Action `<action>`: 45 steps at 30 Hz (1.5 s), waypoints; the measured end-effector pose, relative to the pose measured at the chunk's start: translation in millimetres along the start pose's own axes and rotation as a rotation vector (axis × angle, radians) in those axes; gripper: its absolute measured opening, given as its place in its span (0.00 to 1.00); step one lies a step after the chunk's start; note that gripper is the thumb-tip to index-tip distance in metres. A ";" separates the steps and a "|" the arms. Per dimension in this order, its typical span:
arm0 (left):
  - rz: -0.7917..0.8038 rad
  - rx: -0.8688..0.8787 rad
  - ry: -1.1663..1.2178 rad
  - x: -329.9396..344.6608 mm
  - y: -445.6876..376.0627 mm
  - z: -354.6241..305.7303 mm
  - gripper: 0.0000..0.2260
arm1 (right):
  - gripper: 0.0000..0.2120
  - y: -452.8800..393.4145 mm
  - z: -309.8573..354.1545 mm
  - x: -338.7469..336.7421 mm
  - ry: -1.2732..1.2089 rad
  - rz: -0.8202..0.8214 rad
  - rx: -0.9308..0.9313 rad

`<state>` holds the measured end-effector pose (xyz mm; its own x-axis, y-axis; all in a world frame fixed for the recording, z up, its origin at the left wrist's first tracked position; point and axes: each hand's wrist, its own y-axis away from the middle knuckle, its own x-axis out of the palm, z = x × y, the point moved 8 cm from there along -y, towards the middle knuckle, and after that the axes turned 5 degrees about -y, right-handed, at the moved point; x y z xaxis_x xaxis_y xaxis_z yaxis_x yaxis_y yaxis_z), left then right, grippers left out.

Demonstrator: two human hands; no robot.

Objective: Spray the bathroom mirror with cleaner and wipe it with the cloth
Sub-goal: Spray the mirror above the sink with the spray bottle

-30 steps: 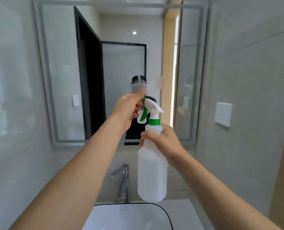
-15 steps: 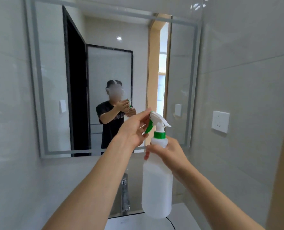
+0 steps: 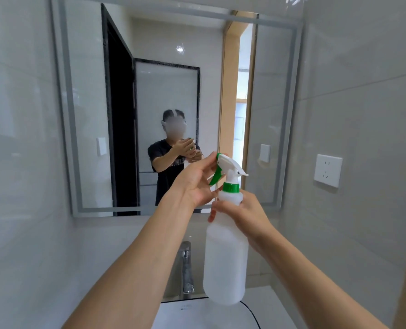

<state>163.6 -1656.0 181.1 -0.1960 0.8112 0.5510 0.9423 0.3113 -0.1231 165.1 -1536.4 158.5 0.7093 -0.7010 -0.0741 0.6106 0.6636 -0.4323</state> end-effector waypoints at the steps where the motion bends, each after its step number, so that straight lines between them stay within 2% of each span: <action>1: -0.015 0.006 0.002 -2.2 -0.4 -1.2 0.07 | 0.02 -1.0 -0.8 1.6 0.007 0.005 -0.002; 3: -0.052 0.006 -0.019 -6.6 -1.7 -3.4 0.06 | 0.02 -3.4 -3.7 4.1 0.046 0.009 -0.011; 7: -0.107 0.004 -0.096 -13.4 -5.6 -4.6 0.14 | 0.05 -9.1 -9.3 6.8 0.044 0.002 -0.007; 13: -0.014 0.022 0.026 -12.7 -6.1 -8.6 0.08 | 0.05 -16.7 -9.5 9.7 0.054 -0.003 -0.007; 19: -0.137 0.077 -0.083 -8.9 -0.2 -19.8 0.07 | 0.02 -20.3 -2.3 12.3 0.073 -0.013 -0.047; 21: -0.150 0.078 -0.160 -7.0 -0.1 -20.5 0.10 | 0.04 -21.2 -2.4 10.9 0.058 -0.025 -0.041; 25: -0.169 0.199 -0.332 1.7 11.9 -25.3 0.14 | 0.06 -23.2 -1.9 3.5 0.041 -0.067 -0.030; 28: -0.070 0.259 -0.520 5.6 20.5 -21.8 0.24 | 0.06 -25.7 0.2 -3.8 0.015 -0.117 -0.010; 31: 0.197 0.325 -0.700 11.2 34.9 -5.1 0.20 | 0.06 -31.3 1.8 -11.7 0.005 -0.147 0.009; 33: 0.265 0.315 -0.780 10.2 46.1 7.5 0.26 | 0.06 -35.8 1.1 -12.4 0.015 -0.146 0.011; 36: 0.221 0.276 -0.801 2.4 50.4 9.8 0.41 | 0.08 -41.3 -1.8 -6.3 0.038 -0.129 0.043; 38: 0.211 0.247 -0.818 -0.8 50.4 7.2 0.45 | 0.08 -45.6 -5.0 -1.7 0.036 -0.110 0.076; 40: 0.141 0.230 -0.837 -6.6 49.5 3.2 0.42 | 0.08 -48.2 -5.9 4.3 0.067 -0.091 0.089; 42: 0.005 0.241 -0.854 -12.5 49.6 -4.7 0.37 | 0.08 -49.6 -5.0 12.9 0.135 -0.088 0.063; 45: -0.155 0.312 -0.893 -13.7 49.6 -17.2 0.28 | 0.02 -48.3 -0.5 21.6 0.272 -0.111 0.003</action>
<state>217.6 -1660.2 181.7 -0.5688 0.7875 -0.2374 0.7988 0.4602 -0.3874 150.7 -1583.7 177.3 0.5183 -0.8132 -0.2647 0.6803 0.5796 -0.4486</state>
